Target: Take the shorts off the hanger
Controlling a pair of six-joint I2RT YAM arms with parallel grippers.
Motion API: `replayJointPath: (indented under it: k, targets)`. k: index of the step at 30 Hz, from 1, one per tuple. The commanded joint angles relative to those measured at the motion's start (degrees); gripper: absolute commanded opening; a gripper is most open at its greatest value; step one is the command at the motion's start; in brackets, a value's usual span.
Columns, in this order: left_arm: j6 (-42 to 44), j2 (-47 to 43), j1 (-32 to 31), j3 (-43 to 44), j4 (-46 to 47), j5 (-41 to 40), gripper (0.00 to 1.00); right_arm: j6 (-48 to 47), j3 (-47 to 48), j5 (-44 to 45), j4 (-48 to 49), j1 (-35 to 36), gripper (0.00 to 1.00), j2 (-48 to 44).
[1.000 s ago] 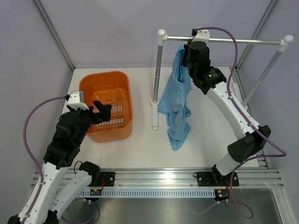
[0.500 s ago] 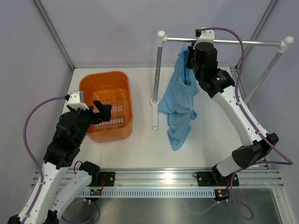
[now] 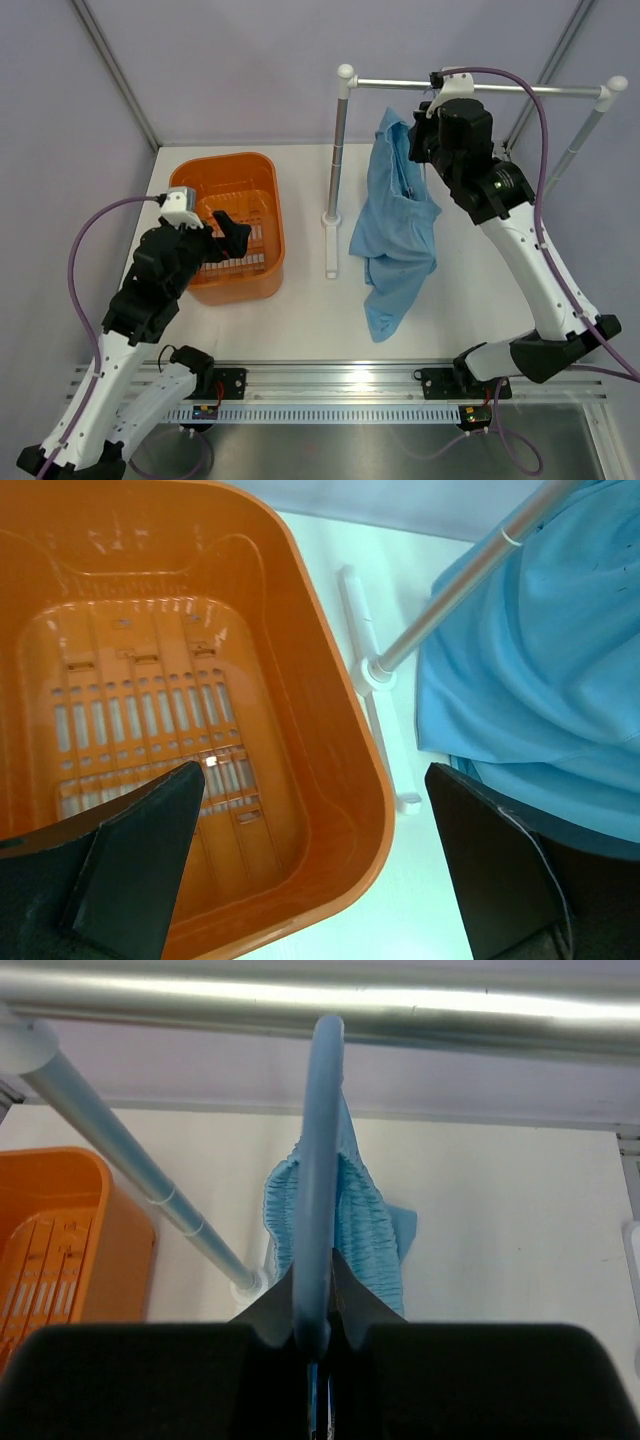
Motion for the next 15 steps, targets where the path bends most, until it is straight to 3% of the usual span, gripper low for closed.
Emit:
replayJointPath:
  k: [1, 5, 8, 12, 15]
  targets:
    - [-1.15, 3.22, -0.02, 4.53, 2.64, 8.54, 0.99, 0.33, -0.71, -4.67, -1.84, 0.18, 0.0, -5.68]
    - [-3.08, 8.31, -0.81, 8.23, 3.52, 12.78, 0.97, 1.04, -4.4, -7.93, -4.74, 0.27, 0.0, -9.72]
    - [-4.4, 12.79, -5.01, 10.6, 5.28, 12.09, 0.95, 1.82, -6.78, -9.6, -6.76, 0.27, 0.0, -12.54]
    - [-4.15, 21.57, -17.73, 17.45, 6.51, 1.83, 0.96, 2.62, -8.8, -11.79, -8.44, 0.27, 0.0, -15.26]
    - [-4.32, 30.44, -22.85, 24.81, 7.65, -1.79, 0.96, 3.32, -10.21, -12.59, -9.32, 0.27, 0.0, -16.93]
